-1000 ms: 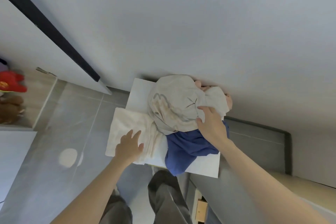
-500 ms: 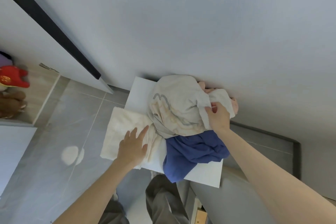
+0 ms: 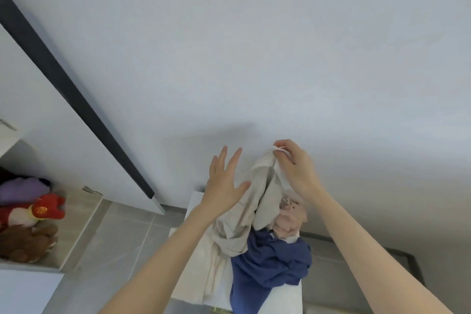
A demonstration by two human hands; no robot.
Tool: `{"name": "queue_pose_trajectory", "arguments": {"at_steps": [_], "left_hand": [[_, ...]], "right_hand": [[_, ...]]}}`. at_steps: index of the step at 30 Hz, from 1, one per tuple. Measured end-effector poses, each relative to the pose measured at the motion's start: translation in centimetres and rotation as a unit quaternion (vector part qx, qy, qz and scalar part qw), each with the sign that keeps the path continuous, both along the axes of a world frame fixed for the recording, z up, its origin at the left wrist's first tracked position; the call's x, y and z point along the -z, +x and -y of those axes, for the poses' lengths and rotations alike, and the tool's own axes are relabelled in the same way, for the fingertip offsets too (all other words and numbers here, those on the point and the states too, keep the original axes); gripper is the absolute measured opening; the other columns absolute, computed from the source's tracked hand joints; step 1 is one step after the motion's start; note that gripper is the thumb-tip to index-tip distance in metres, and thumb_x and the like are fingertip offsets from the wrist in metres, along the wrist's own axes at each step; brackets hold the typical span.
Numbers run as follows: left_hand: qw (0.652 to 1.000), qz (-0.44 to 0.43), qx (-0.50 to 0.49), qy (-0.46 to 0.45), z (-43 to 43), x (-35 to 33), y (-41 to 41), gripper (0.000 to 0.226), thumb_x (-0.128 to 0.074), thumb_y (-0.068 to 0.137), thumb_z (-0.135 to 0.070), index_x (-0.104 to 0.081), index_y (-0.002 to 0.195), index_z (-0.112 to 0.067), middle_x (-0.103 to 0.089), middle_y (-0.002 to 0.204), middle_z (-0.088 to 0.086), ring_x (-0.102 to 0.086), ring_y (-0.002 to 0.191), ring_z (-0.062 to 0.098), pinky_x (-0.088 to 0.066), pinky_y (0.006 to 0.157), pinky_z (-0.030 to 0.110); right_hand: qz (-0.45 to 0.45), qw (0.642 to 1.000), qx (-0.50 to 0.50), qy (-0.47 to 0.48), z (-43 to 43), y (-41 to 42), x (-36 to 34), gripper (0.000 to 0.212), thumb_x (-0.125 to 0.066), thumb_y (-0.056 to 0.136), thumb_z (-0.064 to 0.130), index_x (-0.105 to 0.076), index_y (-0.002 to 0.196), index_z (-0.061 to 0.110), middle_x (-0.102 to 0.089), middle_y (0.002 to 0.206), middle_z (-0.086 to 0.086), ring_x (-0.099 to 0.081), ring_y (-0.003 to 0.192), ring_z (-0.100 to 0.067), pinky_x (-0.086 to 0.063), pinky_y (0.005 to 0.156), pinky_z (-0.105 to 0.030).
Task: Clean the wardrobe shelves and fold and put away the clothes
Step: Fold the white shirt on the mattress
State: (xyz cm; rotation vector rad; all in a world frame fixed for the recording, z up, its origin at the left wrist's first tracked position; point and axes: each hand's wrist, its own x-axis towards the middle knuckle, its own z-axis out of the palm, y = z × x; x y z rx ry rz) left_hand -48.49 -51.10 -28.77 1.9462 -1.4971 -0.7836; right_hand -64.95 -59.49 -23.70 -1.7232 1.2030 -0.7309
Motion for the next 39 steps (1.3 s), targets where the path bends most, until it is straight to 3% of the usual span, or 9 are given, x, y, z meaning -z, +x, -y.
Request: {"name": "queue_pose_trajectory", "arguments": {"at_steps": [4, 9, 12, 14, 17, 24, 31, 35, 39], "left_hand": [[0.997, 0.025, 0.037, -0.059, 1.7, -6.3, 0.9, 0.075, -0.060, 0.092, -0.037, -0.014, 0.151, -0.039, 0.011, 0.160, -0.004, 0.008, 0.147, 0.023, -0.016, 0.115, 0.047], [0.994, -0.019, 0.068, -0.089, 2.3, -13.9, 2.1, 0.040, -0.059, 0.094, -0.032, -0.048, 0.132, -0.027, 0.005, 0.159, 0.004, 0.006, 0.146, 0.020, -0.012, 0.116, 0.042], [0.979, -0.077, 0.093, -0.163, 1.9, -18.5, 3.5, 0.029, -0.059, 0.093, -0.027, -0.056, 0.118, -0.014, -0.037, 0.143, 0.002, -0.031, 0.133, 0.009, -0.031, 0.109, 0.037], [0.972, -0.105, 0.082, -0.196, 1.2, -21.7, 4.4, 0.015, -0.057, 0.094, -0.022, -0.054, 0.106, -0.012, -0.060, 0.103, -0.005, -0.054, 0.094, 0.010, -0.042, 0.082, 0.033], [0.965, -0.088, 0.030, -0.244, 0.0, -26.0, 5.7, 0.011, -0.054, 0.095, -0.025, -0.046, 0.094, -0.017, -0.059, 0.075, -0.009, -0.050, 0.067, 0.014, -0.035, 0.061, 0.030], [0.929, -0.015, 0.014, -0.370, -4.6, -32.3, 8.0, 0.010, -0.053, 0.095, -0.022, -0.043, 0.095, -0.019, -0.048, 0.058, -0.012, -0.040, 0.053, 0.009, -0.028, 0.053, 0.030], [0.917, -0.037, 0.084, -0.389, -9.7, -34.4, 5.9, 0.009, -0.051, 0.091, -0.017, -0.046, 0.092, -0.025, -0.051, 0.054, -0.013, -0.040, 0.051, 0.009, -0.029, 0.049, 0.022], [0.907, 0.005, 0.143, -0.397, -12.5, -34.0, 3.7, 0.019, -0.050, 0.087, -0.012, -0.045, 0.092, -0.029, -0.053, 0.059, -0.009, -0.044, 0.055, 0.012, -0.034, 0.053, 0.030], [0.910, -0.022, 0.210, -0.357, -14.5, -32.7, 2.1, 0.024, -0.049, 0.084, -0.006, -0.043, 0.093, -0.028, -0.045, 0.056, -0.010, -0.036, 0.054, 0.016, -0.030, 0.055, 0.031]], "right_hand": [[0.018, 0.998, -0.028, -0.052, -0.6, 0.6, -8.0, 0.017, -0.047, 0.099, 0.014, -0.061, 0.099, 0.024, -0.065, 0.090, -0.005, -0.052, 0.075, -0.015, -0.039, 0.060, -0.015], [0.062, 0.989, -0.052, -0.127, -2.0, 2.1, -17.2, 0.020, -0.046, 0.096, 0.011, -0.062, 0.095, 0.024, -0.063, 0.088, -0.007, -0.051, 0.073, -0.026, -0.041, 0.064, -0.027], [0.085, 0.981, -0.057, -0.166, -3.5, 3.1, -21.9, 0.019, -0.046, 0.097, 0.008, -0.062, 0.097, 0.019, -0.061, 0.082, 0.015, -0.053, 0.074, -0.006, -0.041, 0.067, -0.018], [0.104, 0.975, -0.045, -0.191, -4.5, 3.7, -24.7, 0.019, -0.046, 0.096, 0.008, -0.061, 0.097, 0.018, -0.062, 0.086, 0.017, -0.056, 0.080, -0.003, -0.043, 0.073, -0.017], [0.135, 0.965, -0.012, -0.226, -6.1, 4.5, -28.1, 0.017, -0.048, 0.097, 0.011, -0.061, 0.099, 0.020, -0.063, 0.091, 0.015, -0.057, 0.086, -0.005, -0.045, 0.078, -0.021], [0.166, 0.965, 0.077, -0.189, -10.0, 4.6, -30.0, 0.010, -0.051, 0.097, 0.023, -0.061, 0.098, 0.024, -0.066, 0.092, 0.008, -0.061, 0.087, -0.011, -0.047, 0.079, -0.027], [0.068, 0.992, 0.030, -0.100, -18.5, 2.9, -28.7, 0.025, -0.057, 0.093, 0.045, -0.060, 0.109, 0.026, -0.069, 0.096, 0.009, -0.065, 0.084, -0.006, -0.051, 0.072, -0.022], [0.044, 0.993, 0.047, -0.097, -22.6, 1.3, -27.4, 0.025, -0.063, 0.093, 0.031, -0.053, 0.082, 0.010, -0.054, 0.070, 0.007, -0.051, 0.064, -0.010, -0.039, 0.060, -0.020], [0.111, 0.974, 0.135, -0.144, -25.9, -1.2, -27.5, 0.007, -0.053, 0.098, 0.020, -0.051, 0.094, 0.014, -0.057, 0.078, -0.002, -0.053, 0.068, -0.014, -0.041, 0.061, -0.023]]}}
